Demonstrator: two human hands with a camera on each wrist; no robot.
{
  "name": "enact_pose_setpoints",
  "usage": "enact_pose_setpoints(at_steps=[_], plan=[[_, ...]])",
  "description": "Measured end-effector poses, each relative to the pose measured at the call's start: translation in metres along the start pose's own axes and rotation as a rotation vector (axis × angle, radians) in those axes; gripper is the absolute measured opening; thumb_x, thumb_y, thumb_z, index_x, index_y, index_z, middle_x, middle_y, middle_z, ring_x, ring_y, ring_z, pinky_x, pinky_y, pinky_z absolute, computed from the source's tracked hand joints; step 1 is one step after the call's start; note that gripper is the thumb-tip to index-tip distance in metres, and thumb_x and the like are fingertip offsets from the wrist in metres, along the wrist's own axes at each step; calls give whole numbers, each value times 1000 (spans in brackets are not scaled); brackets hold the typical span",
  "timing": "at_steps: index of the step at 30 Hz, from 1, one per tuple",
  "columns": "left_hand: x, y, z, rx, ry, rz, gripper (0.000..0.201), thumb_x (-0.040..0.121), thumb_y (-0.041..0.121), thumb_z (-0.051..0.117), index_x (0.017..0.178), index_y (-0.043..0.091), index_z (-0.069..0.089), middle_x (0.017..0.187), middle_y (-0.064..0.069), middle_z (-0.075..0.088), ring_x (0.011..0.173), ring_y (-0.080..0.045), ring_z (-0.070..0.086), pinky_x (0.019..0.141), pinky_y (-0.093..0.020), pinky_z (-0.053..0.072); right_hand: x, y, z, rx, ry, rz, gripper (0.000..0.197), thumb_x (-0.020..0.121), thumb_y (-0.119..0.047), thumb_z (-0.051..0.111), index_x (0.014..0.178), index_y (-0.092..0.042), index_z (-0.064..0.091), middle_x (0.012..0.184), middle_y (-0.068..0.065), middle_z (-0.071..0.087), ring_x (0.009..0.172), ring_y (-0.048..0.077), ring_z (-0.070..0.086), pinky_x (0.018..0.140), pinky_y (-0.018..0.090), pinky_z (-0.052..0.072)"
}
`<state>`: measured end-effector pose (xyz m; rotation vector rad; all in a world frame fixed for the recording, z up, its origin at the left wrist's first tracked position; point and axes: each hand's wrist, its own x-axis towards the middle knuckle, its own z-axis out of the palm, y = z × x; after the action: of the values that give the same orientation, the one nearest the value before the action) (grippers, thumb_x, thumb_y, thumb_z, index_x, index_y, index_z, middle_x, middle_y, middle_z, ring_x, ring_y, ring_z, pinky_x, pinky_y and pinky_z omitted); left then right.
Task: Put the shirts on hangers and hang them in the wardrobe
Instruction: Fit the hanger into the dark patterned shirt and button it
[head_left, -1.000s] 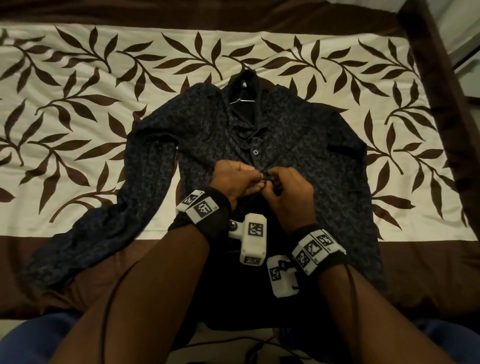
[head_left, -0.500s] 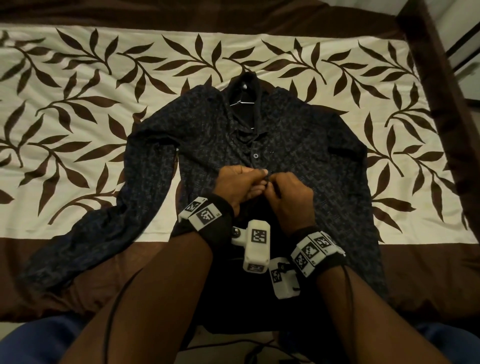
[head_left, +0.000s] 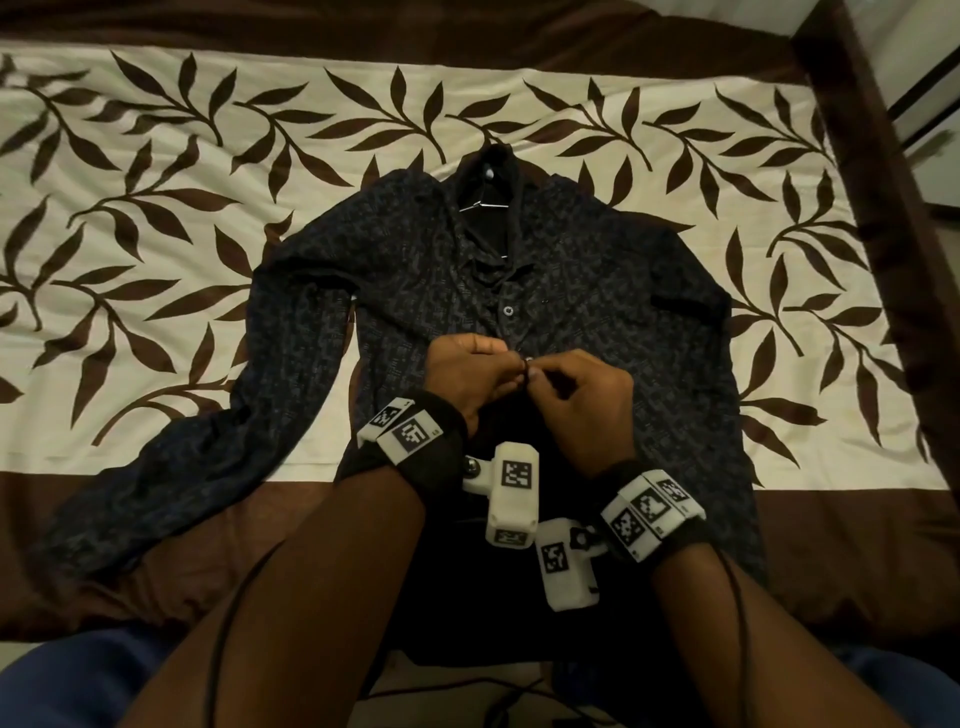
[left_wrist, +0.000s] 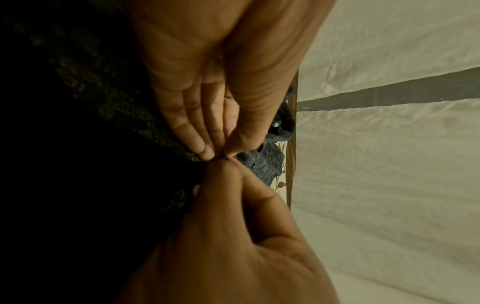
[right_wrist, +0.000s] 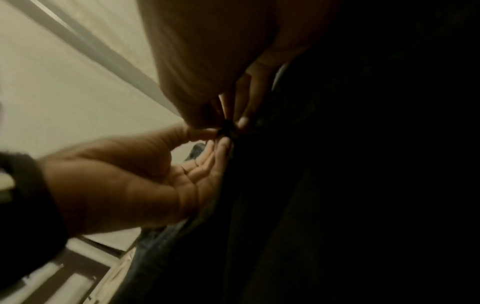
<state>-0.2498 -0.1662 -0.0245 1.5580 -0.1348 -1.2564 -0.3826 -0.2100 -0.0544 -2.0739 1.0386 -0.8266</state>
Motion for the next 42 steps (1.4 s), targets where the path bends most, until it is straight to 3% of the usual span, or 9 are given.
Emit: enact_pose_setpoints(at_steps=[5, 11, 15, 18, 21, 28, 32, 36, 42], plan=[[-3, -2, 2, 63, 11, 109, 22, 77, -15, 68, 75, 6, 61, 63, -11, 63, 52, -16, 60, 52, -22, 53, 8, -4, -6, 265, -28, 317, 8, 88, -11, 72, 93, -12, 78, 85, -4, 76, 81, 9, 72, 78, 26, 58], [-2, -6, -3, 156, -9, 231, 25, 78, -16, 68, 81, 7, 60, 64, -5, 62, 47, -1, 57, 51, -15, 49, 20, -2, -5, 508, -139, 574, 13, 91, -6, 67, 83, -12, 75, 76, 5, 73, 69, 13, 65, 70, 24, 55], [5, -7, -5, 210, 15, 341, 27, 78, -14, 71, 79, 11, 60, 69, -2, 61, 51, 4, 55, 56, -11, 48, 23, -5, -9, 721, -177, 713, 11, 94, -4, 62, 94, -2, 73, 76, 9, 69, 64, 11, 60, 64, 18, 52], [12, -10, -7, 287, 92, 373, 23, 78, -3, 77, 80, 14, 62, 69, -1, 65, 55, 3, 60, 59, -14, 50, 23, -7, -12, 653, -204, 624, 16, 94, -2, 61, 106, -4, 72, 89, 7, 73, 77, 11, 67, 77, 18, 56], [16, -14, -13, 425, 204, 374, 18, 78, 13, 81, 81, 19, 65, 68, 1, 68, 62, -9, 65, 66, -26, 54, 18, -2, -13, 214, -241, 389, 30, 90, -7, 69, 120, -11, 70, 101, 2, 74, 92, 11, 69, 90, 25, 54], [-25, -40, -54, 955, 89, 496, 16, 80, 29, 80, 92, 18, 76, 82, -4, 71, 81, -24, 66, 79, -35, 52, -32, 14, -41, -615, -253, -10, 34, 74, -32, 81, 103, -15, 72, 97, 8, 60, 94, 31, 53, 69, 39, 51], [-40, -55, -67, 1246, 34, 502, 31, 89, 28, 70, 118, 18, 71, 104, -14, 65, 101, -35, 57, 87, -41, 45, -39, 13, -44, -788, -297, -35, 29, 78, -31, 78, 99, -13, 73, 94, 13, 62, 94, 36, 54, 65, 39, 51], [-46, -51, -61, 1287, 28, 488, 26, 88, 35, 72, 103, 14, 73, 99, -14, 67, 96, -33, 60, 79, -40, 49, -33, 3, -46, -763, -421, 108, 18, 94, -23, 58, 100, -11, 69, 102, 14, 64, 106, 35, 52, 70, 41, 48], [-61, -61, -62, 1404, 81, 496, 18, 90, 22, 67, 102, 9, 69, 107, -19, 63, 102, -39, 58, 82, -43, 47, -45, -4, -57, -761, -517, 100, 38, 85, -48, 70, 105, -16, 68, 112, 10, 60, 114, 32, 49, 77, 41, 50]])
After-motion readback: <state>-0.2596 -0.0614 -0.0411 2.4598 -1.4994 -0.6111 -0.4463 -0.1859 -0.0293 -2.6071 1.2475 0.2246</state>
